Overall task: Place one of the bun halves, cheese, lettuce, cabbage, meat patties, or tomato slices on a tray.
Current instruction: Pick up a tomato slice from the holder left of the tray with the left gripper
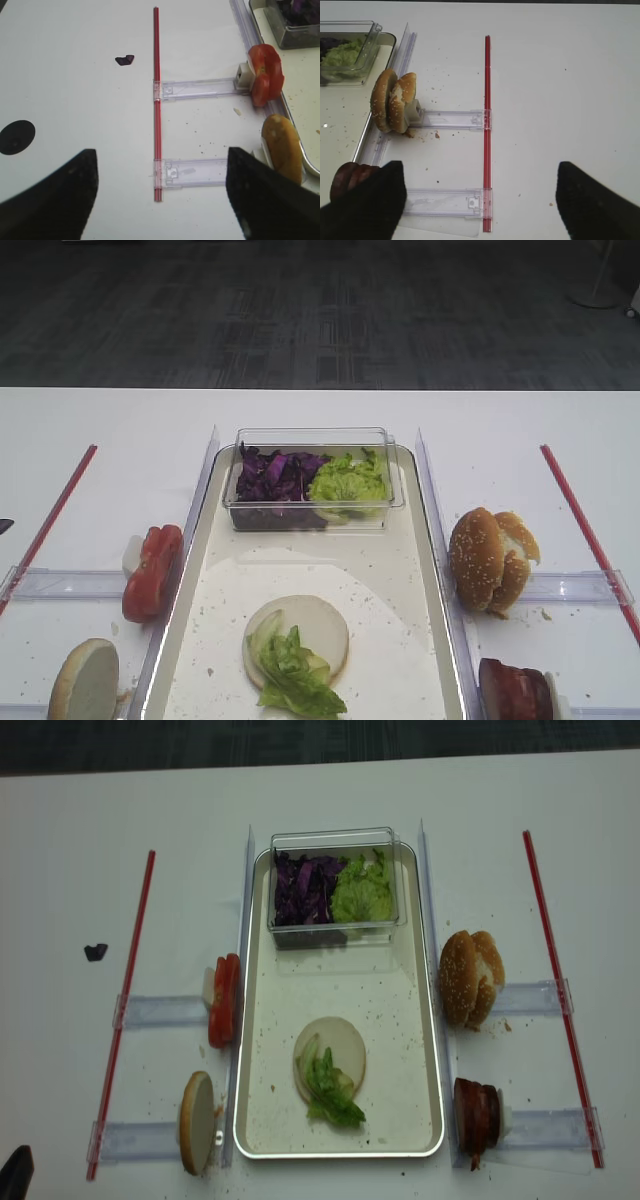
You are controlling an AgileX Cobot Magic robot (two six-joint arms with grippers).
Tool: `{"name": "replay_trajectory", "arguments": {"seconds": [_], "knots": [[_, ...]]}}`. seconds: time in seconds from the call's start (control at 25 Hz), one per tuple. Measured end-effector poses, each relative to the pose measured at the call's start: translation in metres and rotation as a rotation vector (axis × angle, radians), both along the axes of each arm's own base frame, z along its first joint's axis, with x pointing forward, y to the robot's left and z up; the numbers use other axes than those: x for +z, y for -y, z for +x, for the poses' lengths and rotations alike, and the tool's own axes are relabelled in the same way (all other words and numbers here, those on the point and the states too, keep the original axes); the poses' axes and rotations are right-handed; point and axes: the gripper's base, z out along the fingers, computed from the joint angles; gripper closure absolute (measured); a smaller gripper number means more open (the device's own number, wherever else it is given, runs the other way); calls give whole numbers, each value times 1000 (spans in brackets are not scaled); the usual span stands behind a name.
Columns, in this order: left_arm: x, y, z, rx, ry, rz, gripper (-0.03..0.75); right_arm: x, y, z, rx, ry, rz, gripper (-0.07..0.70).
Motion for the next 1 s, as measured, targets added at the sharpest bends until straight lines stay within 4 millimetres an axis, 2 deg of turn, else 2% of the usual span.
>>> {"name": "replay_trajectory", "arguments": {"seconds": [0.4, 1.0], "knots": [[0, 0, 0, 0, 0, 0, 224, 0, 0, 0, 0, 0, 0, 11], [0, 0, 0, 0, 0, 0, 224, 0, 0, 0, 0, 0, 0, 108]]}}
